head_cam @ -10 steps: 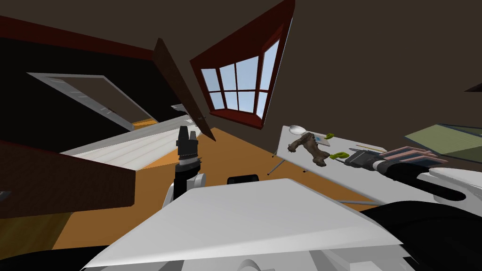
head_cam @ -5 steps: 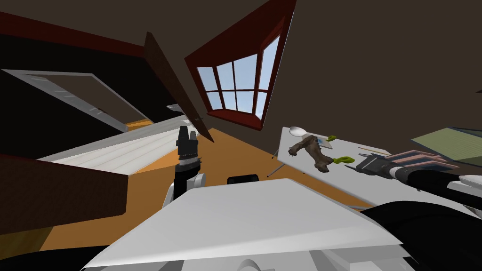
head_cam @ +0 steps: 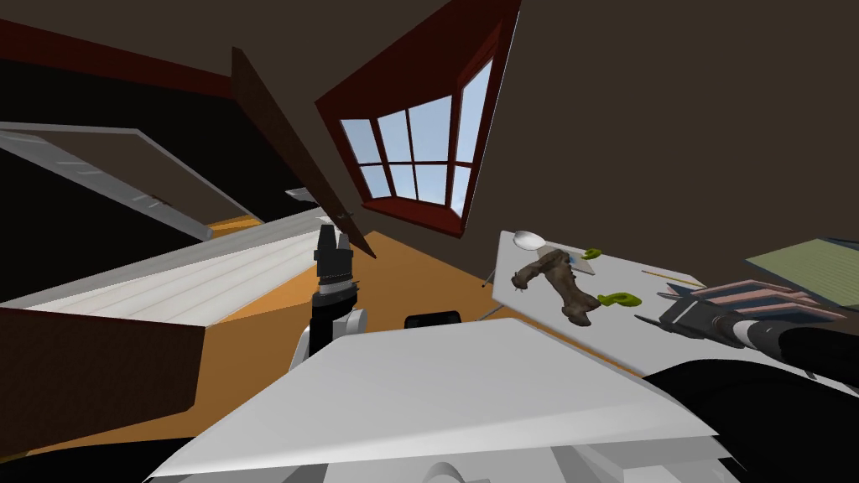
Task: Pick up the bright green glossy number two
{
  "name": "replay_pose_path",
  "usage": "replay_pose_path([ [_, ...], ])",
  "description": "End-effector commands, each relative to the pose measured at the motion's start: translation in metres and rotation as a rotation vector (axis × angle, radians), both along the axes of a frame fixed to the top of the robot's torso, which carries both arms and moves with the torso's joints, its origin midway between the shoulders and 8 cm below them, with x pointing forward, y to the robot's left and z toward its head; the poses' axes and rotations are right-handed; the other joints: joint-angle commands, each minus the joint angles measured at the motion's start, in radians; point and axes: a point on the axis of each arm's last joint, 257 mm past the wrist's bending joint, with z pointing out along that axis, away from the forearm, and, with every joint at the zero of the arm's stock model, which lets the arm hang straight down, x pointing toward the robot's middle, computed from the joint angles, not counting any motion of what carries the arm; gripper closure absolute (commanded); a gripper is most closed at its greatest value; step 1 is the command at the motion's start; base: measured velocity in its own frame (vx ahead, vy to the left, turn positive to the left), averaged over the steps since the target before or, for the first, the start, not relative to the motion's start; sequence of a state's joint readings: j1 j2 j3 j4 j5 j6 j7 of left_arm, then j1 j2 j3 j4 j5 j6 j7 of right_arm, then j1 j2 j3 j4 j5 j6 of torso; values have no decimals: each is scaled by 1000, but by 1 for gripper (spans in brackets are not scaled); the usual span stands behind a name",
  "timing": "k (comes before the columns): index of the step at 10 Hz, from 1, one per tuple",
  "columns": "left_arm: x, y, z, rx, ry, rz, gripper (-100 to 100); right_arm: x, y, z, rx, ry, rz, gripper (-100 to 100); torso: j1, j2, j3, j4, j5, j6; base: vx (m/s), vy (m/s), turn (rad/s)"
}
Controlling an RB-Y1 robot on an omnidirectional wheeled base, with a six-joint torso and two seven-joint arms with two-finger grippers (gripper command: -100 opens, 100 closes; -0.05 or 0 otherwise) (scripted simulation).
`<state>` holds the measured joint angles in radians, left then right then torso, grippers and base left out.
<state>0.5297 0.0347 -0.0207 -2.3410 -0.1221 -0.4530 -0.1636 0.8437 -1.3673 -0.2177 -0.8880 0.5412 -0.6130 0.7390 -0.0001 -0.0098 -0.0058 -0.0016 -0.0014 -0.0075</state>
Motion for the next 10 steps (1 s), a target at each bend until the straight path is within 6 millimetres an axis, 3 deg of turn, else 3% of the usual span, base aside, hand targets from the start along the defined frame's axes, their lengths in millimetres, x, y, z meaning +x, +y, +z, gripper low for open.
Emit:
replay_pose_path([
  [1, 0, 0, 0, 0, 0, 0, 0, -14, 3, -9, 25, 28, -8, -100, 0, 0, 0, 0, 0, 0, 89, -99, -13],
  [2, 0, 0, 0, 0, 0, 0, 0, -28, 9, -20, 53, 52, -13, -100, 0, 2, 1, 1, 0, 0, 125, -101, 13],
  [3, 0, 0, 0, 0, 0, 0, 0, -22, 4, -13, 35, 37, -13, -100, 0, 1, 1, 1, 0, 0, 61, -45, 6],
  [4, 0, 0, 0, 0, 0, 0, 0, -24, 6, -14, 40, 40, -11, 0, 3, 4, 2, 1, 0, 0, 10, -9, 4],
  [5, 0, 0, 0, 0, 0, 0, 0, -30, 8, -27, 42, 36, -28, -100, 5, 7, 4, 2, 1, 0, 7, -50, 79],
  [7, 0, 0, 0, 0, 0, 0, 0, -32, 9, -30, 45, 35, -31, -100, 2, 8, 5, 2, 0, 0, 11, -61, 65],
  [8, 0, 0, 0, 0, 0, 0, 0, -32, 9, -31, 44, 36, -32, 100, 4, 9, 5, 2, 1, 0, 1, -6, -4],
  [10, 0, 0, 0, 0, 0, 0, 0, -33, 9, -31, 45, 37, -31, 100, 6, 9, 6, 3, 2, 0, 0, 0, 0],
])
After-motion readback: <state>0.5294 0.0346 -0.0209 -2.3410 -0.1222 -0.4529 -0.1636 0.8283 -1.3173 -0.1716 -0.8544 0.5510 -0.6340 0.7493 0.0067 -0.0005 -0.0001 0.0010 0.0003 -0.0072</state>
